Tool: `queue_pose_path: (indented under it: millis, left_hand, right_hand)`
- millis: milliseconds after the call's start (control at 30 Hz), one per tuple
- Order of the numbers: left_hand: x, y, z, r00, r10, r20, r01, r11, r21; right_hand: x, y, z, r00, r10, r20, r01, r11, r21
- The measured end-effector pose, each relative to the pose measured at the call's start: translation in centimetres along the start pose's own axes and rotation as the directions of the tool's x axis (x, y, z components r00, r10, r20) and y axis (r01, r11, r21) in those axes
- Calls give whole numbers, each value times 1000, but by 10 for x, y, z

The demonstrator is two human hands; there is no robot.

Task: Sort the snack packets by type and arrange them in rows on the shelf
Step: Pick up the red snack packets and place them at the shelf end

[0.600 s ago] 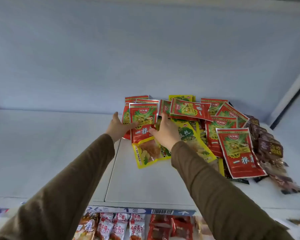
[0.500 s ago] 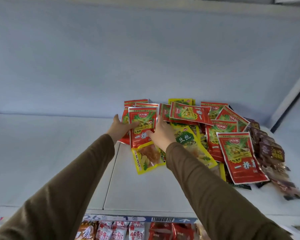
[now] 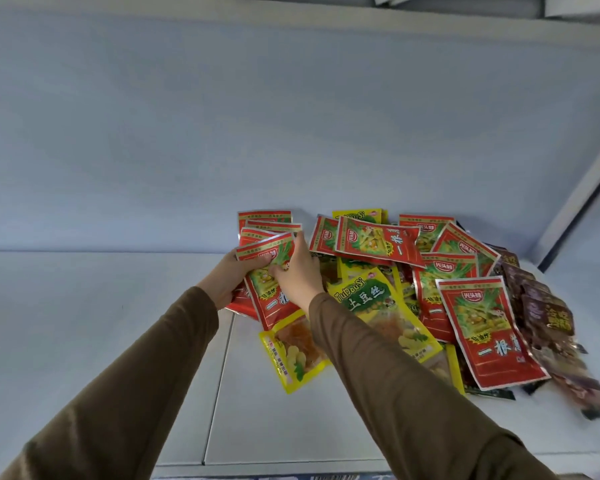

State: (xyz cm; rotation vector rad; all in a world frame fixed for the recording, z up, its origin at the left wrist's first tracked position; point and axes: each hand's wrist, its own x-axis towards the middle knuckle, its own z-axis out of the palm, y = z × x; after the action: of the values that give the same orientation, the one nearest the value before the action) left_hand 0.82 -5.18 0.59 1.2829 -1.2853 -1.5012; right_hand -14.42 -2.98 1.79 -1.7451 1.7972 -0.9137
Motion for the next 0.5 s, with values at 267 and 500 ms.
queue_pose_path:
  millis: [267,500]
  left_hand:
    - [-16,-17,-27,996,71,54,-65,992,-105]
    - [-17,-6,-52,980,147,-134,-174,962,-212]
  right_hand:
    - [-5,-25,28,999,-50,-17,52,987,153]
    - [-7,-34,12,978,-152,144,90,927,365]
